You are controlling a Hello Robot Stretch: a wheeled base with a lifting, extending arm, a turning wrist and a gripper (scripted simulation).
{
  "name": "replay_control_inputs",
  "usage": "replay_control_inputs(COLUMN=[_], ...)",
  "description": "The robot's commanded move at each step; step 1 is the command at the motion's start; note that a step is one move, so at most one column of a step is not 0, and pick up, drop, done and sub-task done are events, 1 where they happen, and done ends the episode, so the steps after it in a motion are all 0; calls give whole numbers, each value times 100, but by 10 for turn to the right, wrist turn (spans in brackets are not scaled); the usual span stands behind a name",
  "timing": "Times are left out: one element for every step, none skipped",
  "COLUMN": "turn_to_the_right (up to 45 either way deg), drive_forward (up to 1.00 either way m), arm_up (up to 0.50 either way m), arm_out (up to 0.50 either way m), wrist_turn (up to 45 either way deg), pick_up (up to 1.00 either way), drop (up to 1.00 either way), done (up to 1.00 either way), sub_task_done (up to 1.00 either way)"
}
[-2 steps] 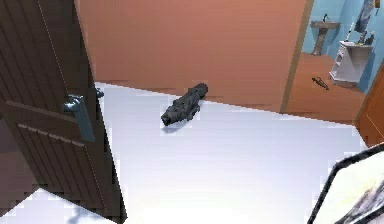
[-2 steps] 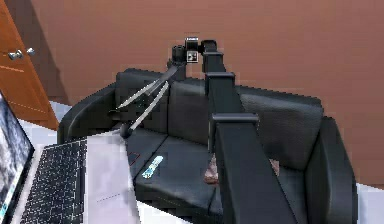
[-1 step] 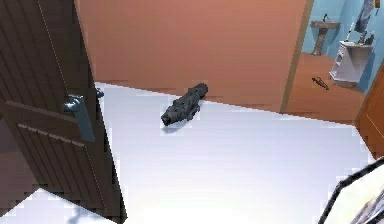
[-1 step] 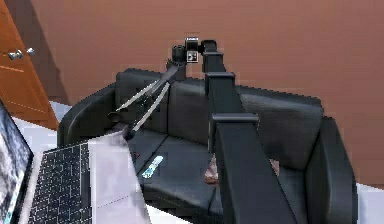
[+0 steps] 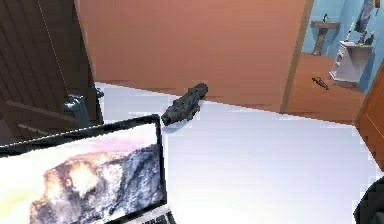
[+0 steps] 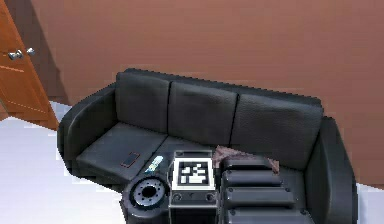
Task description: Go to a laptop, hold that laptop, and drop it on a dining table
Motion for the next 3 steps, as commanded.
replay_control_inputs(turn_to_the_right=[330, 30, 0], drive_forward=[0, 0, 100], arm_up=[0, 0, 0], arm_out=[0, 0, 0], wrist_turn=[0, 0, 0], pick_up=[0, 0, 0], drop=[0, 0, 0], done=[0, 0, 0], sub_task_done=[0, 0, 0])
